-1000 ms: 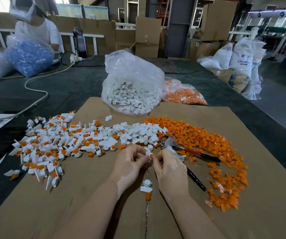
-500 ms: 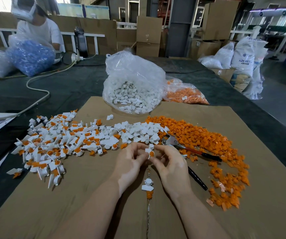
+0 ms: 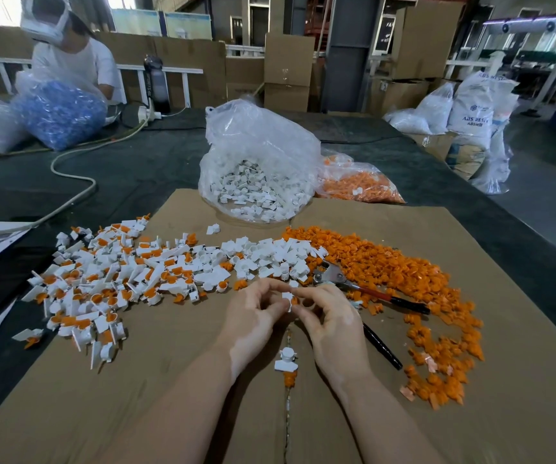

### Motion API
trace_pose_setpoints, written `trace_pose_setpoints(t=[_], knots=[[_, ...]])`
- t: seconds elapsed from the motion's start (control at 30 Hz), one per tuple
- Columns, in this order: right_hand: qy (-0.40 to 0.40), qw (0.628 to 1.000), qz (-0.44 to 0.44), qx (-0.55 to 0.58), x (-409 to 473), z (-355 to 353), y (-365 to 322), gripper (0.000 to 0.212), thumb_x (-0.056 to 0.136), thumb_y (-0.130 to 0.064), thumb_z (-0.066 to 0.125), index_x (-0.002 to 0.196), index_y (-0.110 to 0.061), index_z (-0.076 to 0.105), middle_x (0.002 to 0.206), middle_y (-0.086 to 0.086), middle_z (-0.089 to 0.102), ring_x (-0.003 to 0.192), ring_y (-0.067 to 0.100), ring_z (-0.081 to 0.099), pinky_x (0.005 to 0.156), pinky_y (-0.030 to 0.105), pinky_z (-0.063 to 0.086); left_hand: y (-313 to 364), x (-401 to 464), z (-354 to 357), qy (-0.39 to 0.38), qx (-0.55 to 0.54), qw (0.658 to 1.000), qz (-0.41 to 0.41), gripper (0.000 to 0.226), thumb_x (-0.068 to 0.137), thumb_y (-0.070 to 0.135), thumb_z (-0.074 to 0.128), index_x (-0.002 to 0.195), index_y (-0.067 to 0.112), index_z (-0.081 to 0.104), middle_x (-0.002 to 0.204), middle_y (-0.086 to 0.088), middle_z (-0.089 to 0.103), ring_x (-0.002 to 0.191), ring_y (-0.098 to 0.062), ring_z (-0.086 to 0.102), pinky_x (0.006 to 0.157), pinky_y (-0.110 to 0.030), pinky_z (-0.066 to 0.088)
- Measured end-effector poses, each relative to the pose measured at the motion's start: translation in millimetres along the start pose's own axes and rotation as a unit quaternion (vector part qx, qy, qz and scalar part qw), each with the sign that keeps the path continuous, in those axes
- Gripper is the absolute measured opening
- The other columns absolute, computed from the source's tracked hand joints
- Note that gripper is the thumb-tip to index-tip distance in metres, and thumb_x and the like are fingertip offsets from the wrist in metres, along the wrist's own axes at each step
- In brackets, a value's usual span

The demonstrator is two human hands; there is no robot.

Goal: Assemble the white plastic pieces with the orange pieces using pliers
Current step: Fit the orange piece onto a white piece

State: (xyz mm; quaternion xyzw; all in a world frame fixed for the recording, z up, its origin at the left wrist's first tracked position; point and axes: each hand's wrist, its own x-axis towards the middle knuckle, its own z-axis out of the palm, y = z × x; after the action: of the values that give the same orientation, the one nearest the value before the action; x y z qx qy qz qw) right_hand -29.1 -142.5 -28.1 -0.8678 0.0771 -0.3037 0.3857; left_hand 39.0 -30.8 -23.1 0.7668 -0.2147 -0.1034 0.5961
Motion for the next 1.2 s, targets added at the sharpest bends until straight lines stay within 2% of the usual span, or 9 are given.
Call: trace_pose_setpoints(t=[0.2,0.3,0.47,0.57,0.7,0.8,0.9,1.07,1.2], knots=[[0.001,1.000,0.010,-0.010,0.7,-0.3,0.3,0.023,0.083,-0.013,0.069,0.106,-0.017,0.069,0.090,-0.009,0.057,0.081,0.005,0.055,0.077,0.021,0.046,4.3,3.0,2.0,0.006,0.008,1.000,0.009,0.009,0.087,0.011,0.063,0.096,0.012,0.064,0.063,0.001,0.056,0.050,0.005,0.049,0.051,-0.006,0.036],[0.026,0.993,0.041,-0.108,1.7,-7.8,1.3,0.033,0.085,-0.024,0.067,0.117,-0.018,0.063,0.106,-0.006,0.059,0.102,0.010,0.053,0.093,0.031,0.041,5.1,5.8,2.3,0.017,-0.005,1.000,-0.009,0.011,0.086,0.011,0.064,0.097,0.011,0.064,0.062,0.002,0.056,0.051,0.004,0.050,0.051,-0.005,0.036],[-0.022,0.909,0.196,-0.368,15.5,-35.7,8.7,0.063,0.088,-0.049,0.050,0.142,-0.022,0.031,0.144,0.003,0.033,0.134,0.019,0.027,0.111,0.043,0.014,5.2,9.8,3.4,0.032,-0.040,0.998,-0.037,0.007,0.086,0.011,0.064,0.094,0.013,0.064,0.066,-0.007,0.054,0.060,-0.010,0.050,0.054,-0.006,0.038],[-0.098,0.871,0.227,-0.424,21.3,-44.6,11.5,0.059,0.086,-0.052,0.049,0.136,-0.022,0.038,0.148,0.008,0.023,0.137,0.025,0.020,0.112,0.051,0.006,6.3,11.7,4.1,0.036,-0.054,0.997,-0.050,0.005,0.086,0.013,0.064,0.088,0.018,0.064,0.064,-0.003,0.056,0.055,-0.001,0.052,0.057,-0.005,0.040],[-0.100,0.854,0.187,-0.475,22.1,-45.4,8.4,0.046,0.086,-0.052,0.048,0.120,-0.021,0.052,0.137,0.007,0.034,0.127,0.025,0.029,0.108,0.048,0.017,7.7,14.0,4.3,0.042,-0.087,0.992,-0.078,0.007,0.087,0.012,0.063,0.093,0.015,0.065,0.077,-0.012,0.064,0.069,-0.013,0.060,0.073,-0.025,0.047],[-0.105,0.855,0.172,-0.478,27.9,-46.2,3.0,0.043,0.090,-0.050,0.042,0.115,-0.016,0.052,0.126,0.008,0.045,0.118,0.025,0.040,0.102,0.041,0.027,8.4,14.8,3.9,0.051,-0.111,0.988,-0.091,0.008,0.086,0.009,0.064,0.094,0.013,0.065,0.066,-0.001,0.064,0.056,0.001,0.059,0.054,-0.009,0.044],[-0.127,0.877,0.171,-0.430,33.8,-48.0,-4.4,0.042,0.094,-0.047,0.040,0.113,-0.010,0.048,0.118,0.010,0.049,0.109,0.026,0.048,0.085,0.033,0.040,10.8,14.1,3.1,0.049,-0.162,0.980,-0.107,0.010,0.086,0.005,0.063,0.095,0.007,0.063,0.056,0.004,0.060,0.047,0.001,0.056,0.046,-0.010,0.042],[-0.216,0.924,0.200,-0.245,39.6,-52.0,-25.7,0.035,0.096,-0.046,0.038,0.083,-0.014,0.045,0.077,-0.001,0.046,0.065,0.013,0.044,0.051,0.026,0.028,17.6,12.8,3.0,0.056,-0.225,0.965,-0.119,0.012,0.086,0.000,0.062,0.098,0.000,0.060,0.048,0.003,0.057,0.041,-0.002,0.053,0.040,-0.013,0.041],[-0.281,0.924,0.226,-0.130,40.0,-53.0,-37.1,0.037,0.097,-0.043,0.040,0.083,-0.010,0.052,0.064,-0.001,0.041,0.051,0.012,0.034,0.047,0.025,0.024,20.9,12.7,1.7,0.068,-0.241,0.958,-0.136,0.015,0.086,0.001,0.061,0.101,-0.001,0.059,0.055,-0.003,0.059,0.041,-0.004,0.054,0.040,-0.015,0.042]])
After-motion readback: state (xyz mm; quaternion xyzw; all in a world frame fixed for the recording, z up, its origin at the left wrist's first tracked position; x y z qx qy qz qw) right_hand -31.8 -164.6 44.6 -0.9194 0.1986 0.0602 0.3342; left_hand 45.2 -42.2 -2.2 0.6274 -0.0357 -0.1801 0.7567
